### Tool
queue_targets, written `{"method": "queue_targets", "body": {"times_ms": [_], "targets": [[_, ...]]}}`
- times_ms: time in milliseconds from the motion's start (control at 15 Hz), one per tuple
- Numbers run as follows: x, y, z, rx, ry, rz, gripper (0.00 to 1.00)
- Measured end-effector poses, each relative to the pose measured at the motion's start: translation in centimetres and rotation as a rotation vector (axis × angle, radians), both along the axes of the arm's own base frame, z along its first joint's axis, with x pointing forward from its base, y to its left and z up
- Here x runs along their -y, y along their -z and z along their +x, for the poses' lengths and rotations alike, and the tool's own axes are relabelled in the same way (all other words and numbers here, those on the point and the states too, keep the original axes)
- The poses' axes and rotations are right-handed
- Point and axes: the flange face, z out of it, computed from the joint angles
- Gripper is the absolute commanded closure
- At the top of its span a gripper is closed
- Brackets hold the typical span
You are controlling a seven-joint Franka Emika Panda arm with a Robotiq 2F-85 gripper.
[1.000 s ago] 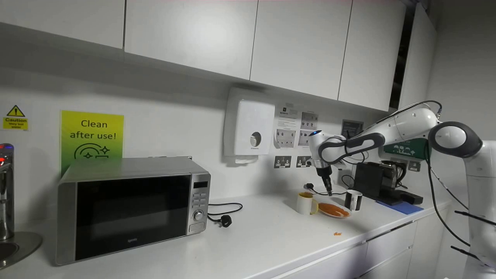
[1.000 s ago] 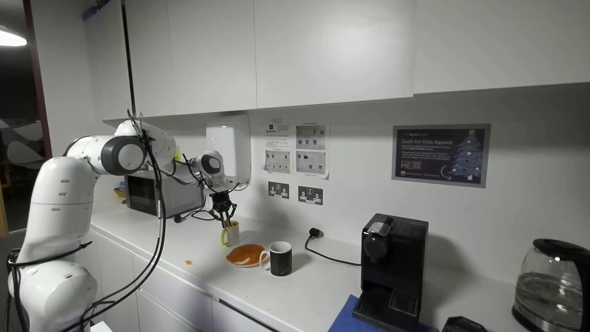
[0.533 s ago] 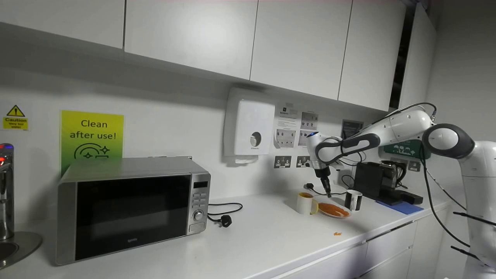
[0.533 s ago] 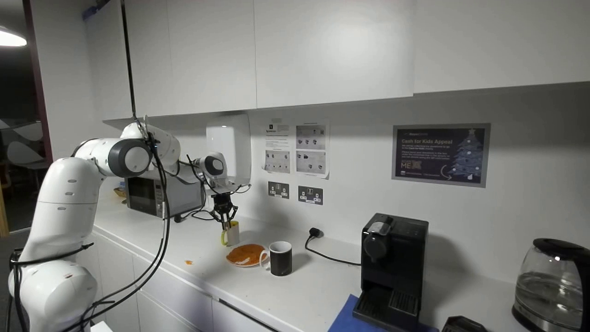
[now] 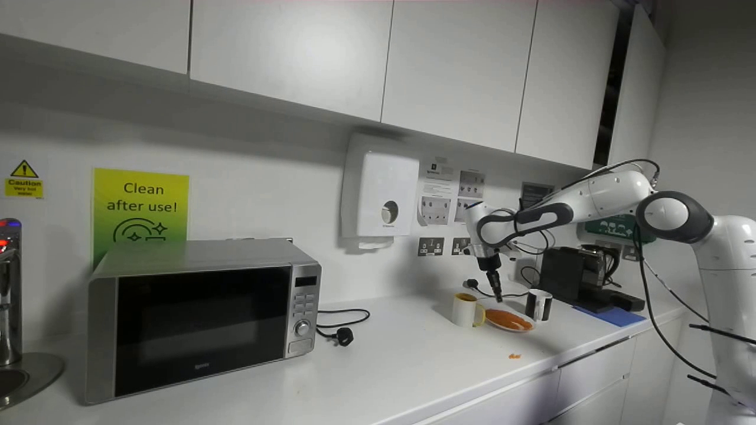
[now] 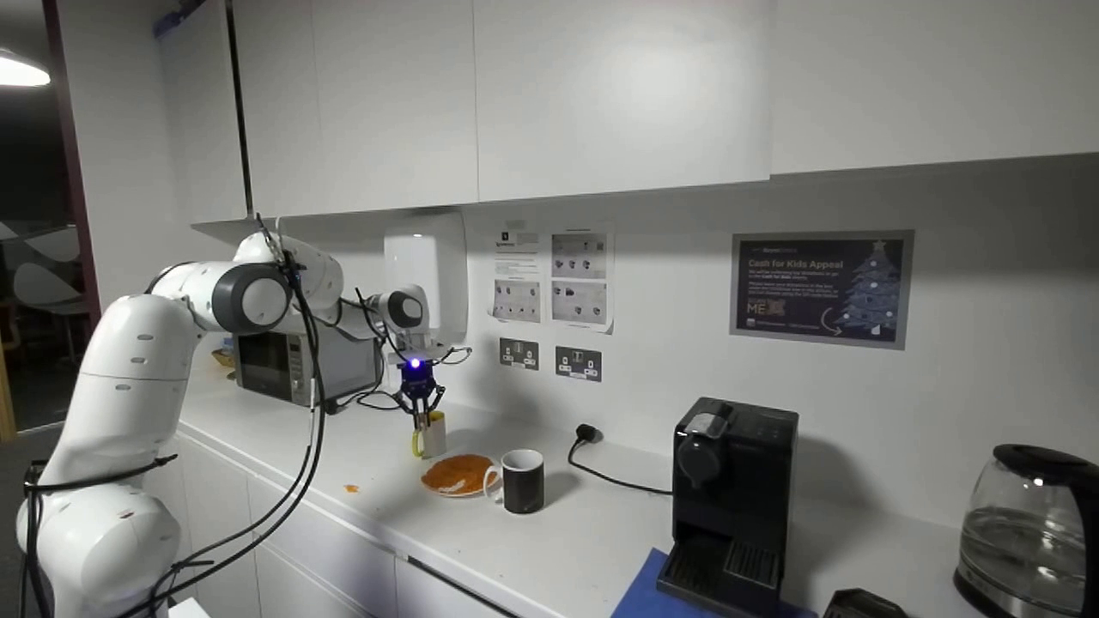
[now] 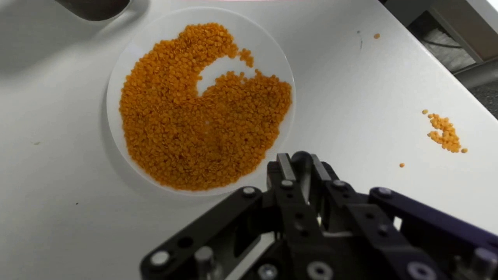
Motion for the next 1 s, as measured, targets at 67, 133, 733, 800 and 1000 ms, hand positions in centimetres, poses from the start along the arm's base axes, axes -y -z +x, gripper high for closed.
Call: {"method": "queue_targets", "body": {"times_ms": [67, 133, 733, 800, 1000], "targets": [[0.1, 0.0, 0.1, -0.009, 0.005, 0.013, 0.97], [0.3, -0.1, 0.2, -0.018, 0.010, 0.024, 0.97], [1.7, -0.5, 1.4, -0.048, 0.043, 0.102, 0.97], [1.7, -0.5, 1.4, -0.055, 0.043, 0.109, 0.97], [1.8, -0.3, 1.5, -0.074, 0.043, 0.135, 0.97]]}}
